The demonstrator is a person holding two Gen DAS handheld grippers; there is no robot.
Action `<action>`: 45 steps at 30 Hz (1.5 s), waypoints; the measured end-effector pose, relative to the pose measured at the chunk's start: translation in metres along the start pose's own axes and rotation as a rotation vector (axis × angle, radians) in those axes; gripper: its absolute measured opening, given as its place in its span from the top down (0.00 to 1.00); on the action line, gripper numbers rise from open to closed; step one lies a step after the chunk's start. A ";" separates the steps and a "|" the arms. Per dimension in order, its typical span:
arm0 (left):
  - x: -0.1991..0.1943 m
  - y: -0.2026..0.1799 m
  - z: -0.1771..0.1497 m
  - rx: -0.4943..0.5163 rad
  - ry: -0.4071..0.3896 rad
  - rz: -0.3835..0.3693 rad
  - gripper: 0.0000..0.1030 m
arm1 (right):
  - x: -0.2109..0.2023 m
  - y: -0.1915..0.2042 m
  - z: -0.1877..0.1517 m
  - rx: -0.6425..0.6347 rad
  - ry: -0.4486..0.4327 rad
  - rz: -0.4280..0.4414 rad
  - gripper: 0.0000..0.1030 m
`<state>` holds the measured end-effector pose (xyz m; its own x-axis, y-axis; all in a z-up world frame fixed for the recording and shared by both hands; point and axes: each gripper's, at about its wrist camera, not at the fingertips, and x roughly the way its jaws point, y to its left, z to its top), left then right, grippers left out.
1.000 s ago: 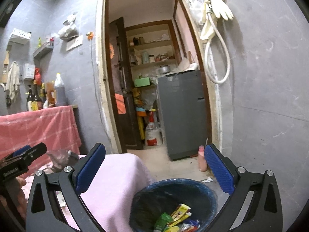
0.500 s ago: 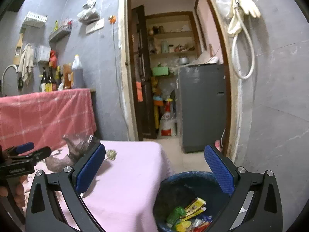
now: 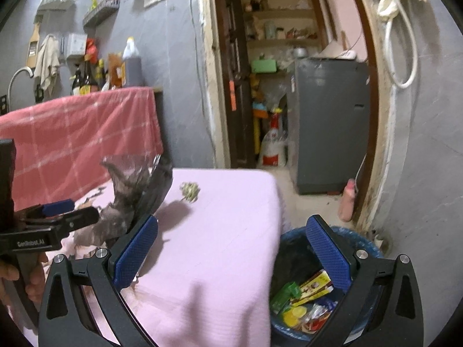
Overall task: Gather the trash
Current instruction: 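Grasp the black plastic bag with the left tool while the right tool grasps the white wrapper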
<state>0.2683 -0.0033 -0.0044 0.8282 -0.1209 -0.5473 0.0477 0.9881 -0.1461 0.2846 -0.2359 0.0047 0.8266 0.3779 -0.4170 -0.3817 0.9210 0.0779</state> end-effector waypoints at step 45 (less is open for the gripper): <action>0.011 0.021 -0.004 -0.117 0.119 -0.144 1.00 | 0.074 0.061 -0.024 0.022 0.309 0.279 0.90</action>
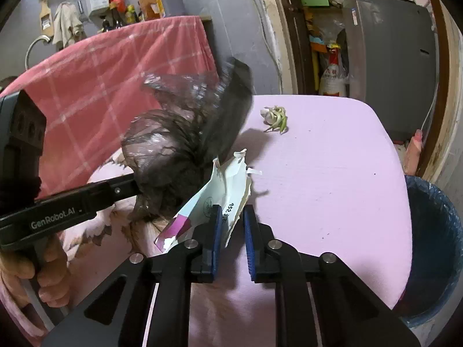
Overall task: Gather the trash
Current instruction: 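Grasp the black plastic bag with the left tool while the right tool grasps the white wrapper, then carry the black bag and white wrapper over the blue bin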
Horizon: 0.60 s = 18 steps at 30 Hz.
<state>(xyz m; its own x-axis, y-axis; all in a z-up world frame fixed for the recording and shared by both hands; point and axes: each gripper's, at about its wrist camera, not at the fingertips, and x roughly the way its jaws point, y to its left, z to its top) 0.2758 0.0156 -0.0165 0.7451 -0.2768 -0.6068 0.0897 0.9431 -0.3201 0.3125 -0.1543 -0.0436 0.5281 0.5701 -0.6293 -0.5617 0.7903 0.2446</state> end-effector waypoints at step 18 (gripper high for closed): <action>-0.008 -0.045 -0.009 0.103 -0.086 0.005 1.00 | -0.052 -0.028 -0.003 0.006 -0.159 -0.193 0.97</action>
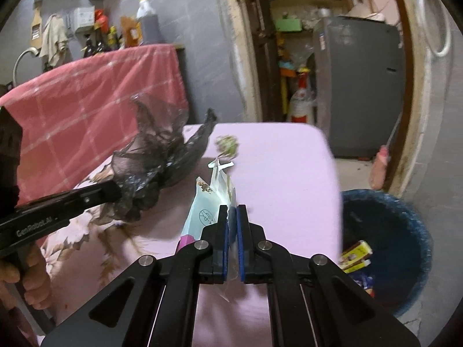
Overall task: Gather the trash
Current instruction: 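Carry the black bag and white wrapper over the blue bin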
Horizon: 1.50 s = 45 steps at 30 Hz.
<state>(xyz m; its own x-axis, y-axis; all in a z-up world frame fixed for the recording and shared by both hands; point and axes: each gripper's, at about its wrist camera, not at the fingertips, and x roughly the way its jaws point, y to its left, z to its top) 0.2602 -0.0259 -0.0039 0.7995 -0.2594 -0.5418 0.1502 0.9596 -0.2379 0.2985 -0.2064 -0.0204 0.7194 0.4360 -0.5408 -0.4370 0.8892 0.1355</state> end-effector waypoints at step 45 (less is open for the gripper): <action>0.158 -0.184 -0.002 0.149 0.062 -0.140 1.00 | -0.066 -0.193 -0.020 0.221 -0.127 -0.405 0.97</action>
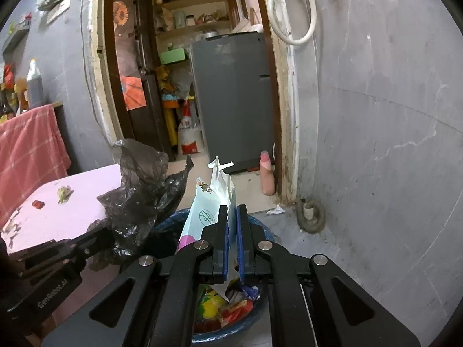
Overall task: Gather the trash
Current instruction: 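Carry the black bag and white wrapper over the blue bin, then open both tools over the blue bin to drop the bag and wrapper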
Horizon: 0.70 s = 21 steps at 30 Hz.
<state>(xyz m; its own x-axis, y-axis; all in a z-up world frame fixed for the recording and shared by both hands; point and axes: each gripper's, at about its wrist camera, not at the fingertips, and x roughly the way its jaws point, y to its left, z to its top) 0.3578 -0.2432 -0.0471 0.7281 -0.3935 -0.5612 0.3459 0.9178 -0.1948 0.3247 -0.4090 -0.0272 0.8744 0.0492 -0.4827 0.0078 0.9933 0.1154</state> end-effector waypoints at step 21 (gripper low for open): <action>-0.012 0.023 0.004 -0.124 0.029 -0.045 0.75 | 0.008 0.001 -0.001 0.059 0.026 0.040 0.87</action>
<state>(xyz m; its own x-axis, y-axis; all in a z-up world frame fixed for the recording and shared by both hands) 0.3593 -0.2177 -0.0422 0.6955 -0.4340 -0.5727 0.3004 0.8996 -0.3170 0.3314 -0.4079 -0.0322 0.8616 0.0919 -0.4993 0.0026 0.9827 0.1854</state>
